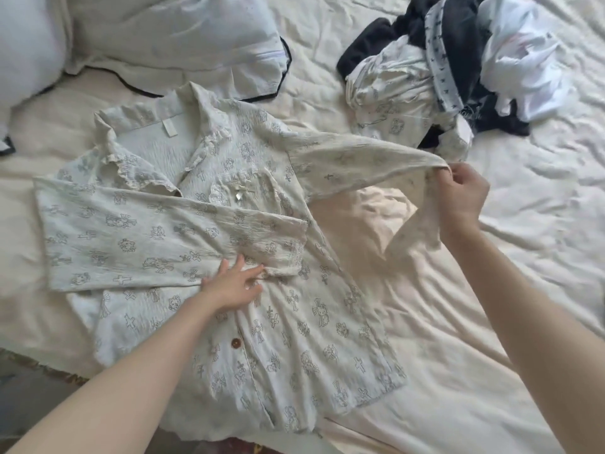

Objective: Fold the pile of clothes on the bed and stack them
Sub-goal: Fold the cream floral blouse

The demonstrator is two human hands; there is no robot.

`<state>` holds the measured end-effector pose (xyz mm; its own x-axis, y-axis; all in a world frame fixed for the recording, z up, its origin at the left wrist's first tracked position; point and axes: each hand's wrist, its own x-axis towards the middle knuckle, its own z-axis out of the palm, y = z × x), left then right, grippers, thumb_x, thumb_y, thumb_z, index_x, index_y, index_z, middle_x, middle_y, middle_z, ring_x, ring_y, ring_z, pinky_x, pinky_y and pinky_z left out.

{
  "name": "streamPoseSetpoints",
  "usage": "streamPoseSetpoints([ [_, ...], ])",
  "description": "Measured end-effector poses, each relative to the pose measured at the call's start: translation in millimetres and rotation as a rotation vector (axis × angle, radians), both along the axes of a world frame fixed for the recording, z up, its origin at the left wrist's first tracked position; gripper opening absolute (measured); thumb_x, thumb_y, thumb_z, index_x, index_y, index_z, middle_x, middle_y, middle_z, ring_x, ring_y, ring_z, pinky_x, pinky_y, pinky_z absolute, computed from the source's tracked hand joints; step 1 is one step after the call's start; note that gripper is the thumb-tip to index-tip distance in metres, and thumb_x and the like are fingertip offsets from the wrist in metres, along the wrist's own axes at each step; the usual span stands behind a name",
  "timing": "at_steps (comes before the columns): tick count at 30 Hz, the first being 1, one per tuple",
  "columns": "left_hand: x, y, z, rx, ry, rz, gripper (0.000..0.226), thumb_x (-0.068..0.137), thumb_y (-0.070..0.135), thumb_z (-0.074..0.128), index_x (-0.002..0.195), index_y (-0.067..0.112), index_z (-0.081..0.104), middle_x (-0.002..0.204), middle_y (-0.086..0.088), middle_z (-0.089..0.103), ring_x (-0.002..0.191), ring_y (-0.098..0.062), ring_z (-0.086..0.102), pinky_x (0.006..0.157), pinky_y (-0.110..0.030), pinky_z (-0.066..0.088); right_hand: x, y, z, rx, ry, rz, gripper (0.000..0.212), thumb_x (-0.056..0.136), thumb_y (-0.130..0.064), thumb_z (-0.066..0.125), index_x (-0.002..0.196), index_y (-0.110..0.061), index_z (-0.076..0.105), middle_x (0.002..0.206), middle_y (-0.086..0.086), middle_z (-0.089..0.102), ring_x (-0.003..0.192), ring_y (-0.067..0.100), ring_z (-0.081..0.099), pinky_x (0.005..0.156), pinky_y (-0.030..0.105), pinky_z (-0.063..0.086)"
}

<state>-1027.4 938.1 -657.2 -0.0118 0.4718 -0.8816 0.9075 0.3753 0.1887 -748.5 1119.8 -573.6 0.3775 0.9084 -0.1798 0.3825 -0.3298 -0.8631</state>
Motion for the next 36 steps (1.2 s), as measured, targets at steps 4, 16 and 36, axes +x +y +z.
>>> streamPoseSetpoints([
  [4,-10,-4,20,0.216,-0.197,0.456,0.038,0.100,0.032,0.041,0.137,0.025,0.046,0.154,0.000,0.027,0.142,-0.024,0.024,0.113,-0.048,0.023,-47,-35,32,0.226,-0.159,0.328,0.019,0.086,-0.005,0.063,0.103,-0.001,0.070,0.090,0.003,0.066,0.073,0.007,0.055,0.069,0.011,0.041],
  [16,-58,14,24,0.405,-0.247,1.170,0.027,0.099,0.029,0.046,0.120,0.015,0.054,0.116,-0.002,0.062,0.101,-0.018,0.061,0.090,-0.036,0.051,-111,-151,-30,-0.146,-0.287,1.054,0.030,0.098,-0.022,0.050,0.123,-0.012,0.061,0.116,0.005,0.064,0.104,0.020,0.060,0.089,0.031,0.046],
  [36,-89,2,36,0.199,-0.539,1.455,0.012,0.094,0.008,0.051,0.095,0.008,0.063,0.092,-0.008,0.068,0.084,-0.020,0.064,0.070,-0.034,0.056,-136,-139,-23,0.356,-0.528,0.822,0.006,0.078,-0.005,0.074,0.073,-0.005,0.070,0.075,0.006,0.067,0.071,0.027,0.061,0.066,0.041,0.048],
])
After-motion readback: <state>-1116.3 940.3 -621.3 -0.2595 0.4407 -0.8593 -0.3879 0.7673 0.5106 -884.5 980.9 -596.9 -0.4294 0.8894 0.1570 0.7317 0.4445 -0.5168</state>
